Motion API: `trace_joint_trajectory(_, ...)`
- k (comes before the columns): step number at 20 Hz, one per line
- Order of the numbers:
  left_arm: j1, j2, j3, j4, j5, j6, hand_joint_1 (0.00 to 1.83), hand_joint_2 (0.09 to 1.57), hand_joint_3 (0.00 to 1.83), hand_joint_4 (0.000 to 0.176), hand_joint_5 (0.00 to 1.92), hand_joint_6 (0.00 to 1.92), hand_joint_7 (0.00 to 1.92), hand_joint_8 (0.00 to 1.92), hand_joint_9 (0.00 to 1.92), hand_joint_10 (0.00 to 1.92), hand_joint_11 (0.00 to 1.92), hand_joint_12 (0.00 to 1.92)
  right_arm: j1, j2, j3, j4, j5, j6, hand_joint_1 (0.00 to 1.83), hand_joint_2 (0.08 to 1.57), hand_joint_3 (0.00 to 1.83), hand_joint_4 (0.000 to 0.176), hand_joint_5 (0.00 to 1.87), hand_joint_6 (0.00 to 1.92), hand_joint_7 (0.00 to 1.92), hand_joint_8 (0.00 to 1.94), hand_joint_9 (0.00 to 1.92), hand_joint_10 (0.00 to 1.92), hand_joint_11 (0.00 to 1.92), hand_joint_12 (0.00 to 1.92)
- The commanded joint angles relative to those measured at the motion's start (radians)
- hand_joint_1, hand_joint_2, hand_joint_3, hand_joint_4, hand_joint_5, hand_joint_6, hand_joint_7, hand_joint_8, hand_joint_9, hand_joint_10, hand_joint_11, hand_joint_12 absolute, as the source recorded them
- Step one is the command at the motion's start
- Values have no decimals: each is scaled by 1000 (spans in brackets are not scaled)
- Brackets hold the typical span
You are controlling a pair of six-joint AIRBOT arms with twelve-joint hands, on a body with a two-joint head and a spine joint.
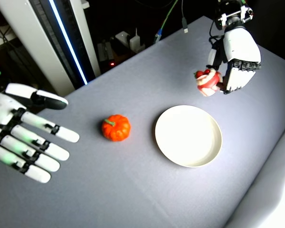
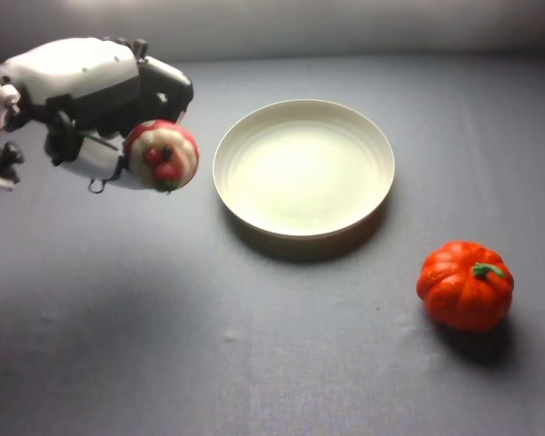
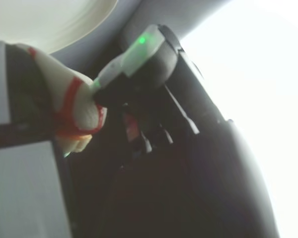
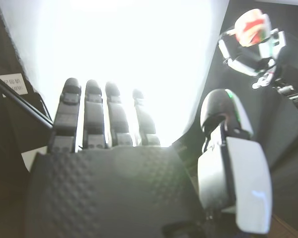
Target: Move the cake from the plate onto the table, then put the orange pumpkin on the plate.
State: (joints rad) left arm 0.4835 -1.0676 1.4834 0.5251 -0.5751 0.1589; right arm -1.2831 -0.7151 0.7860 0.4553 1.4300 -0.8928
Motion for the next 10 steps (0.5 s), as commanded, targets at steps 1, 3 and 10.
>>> trace_joint_trajectory(1, 3, 24, -4, -55, -116, -2, 1551, 1107, 12, 0, 876, 1921, 1048, 1921, 1193, 1921, 1347, 1921, 6, 0, 2, 3, 124, 6, 89, 1244, 2, 102, 0, 0, 0, 0, 0, 0, 0, 0)
trace_joint_trajectory(3, 47, 53, -25, -96, -141, -2, 1211, 1160, 62, 0, 811, 1472, 1004, 1921, 1114, 1921, 1248, 1921, 6, 0, 0, 5, 121, 6, 92, 1230, 0, 114, 0, 0, 0, 0, 0, 0, 0, 0)
trace_joint_trajectory(10, 161, 120, -68, -192, -161, -2, 1271, 1087, 164, 0, 859, 1900, 1040, 1921, 1137, 1921, 1242, 1921, 5, -2, -5, 8, 121, 6, 118, 1185, 0, 128, 0, 0, 0, 0, 0, 0, 0, 0)
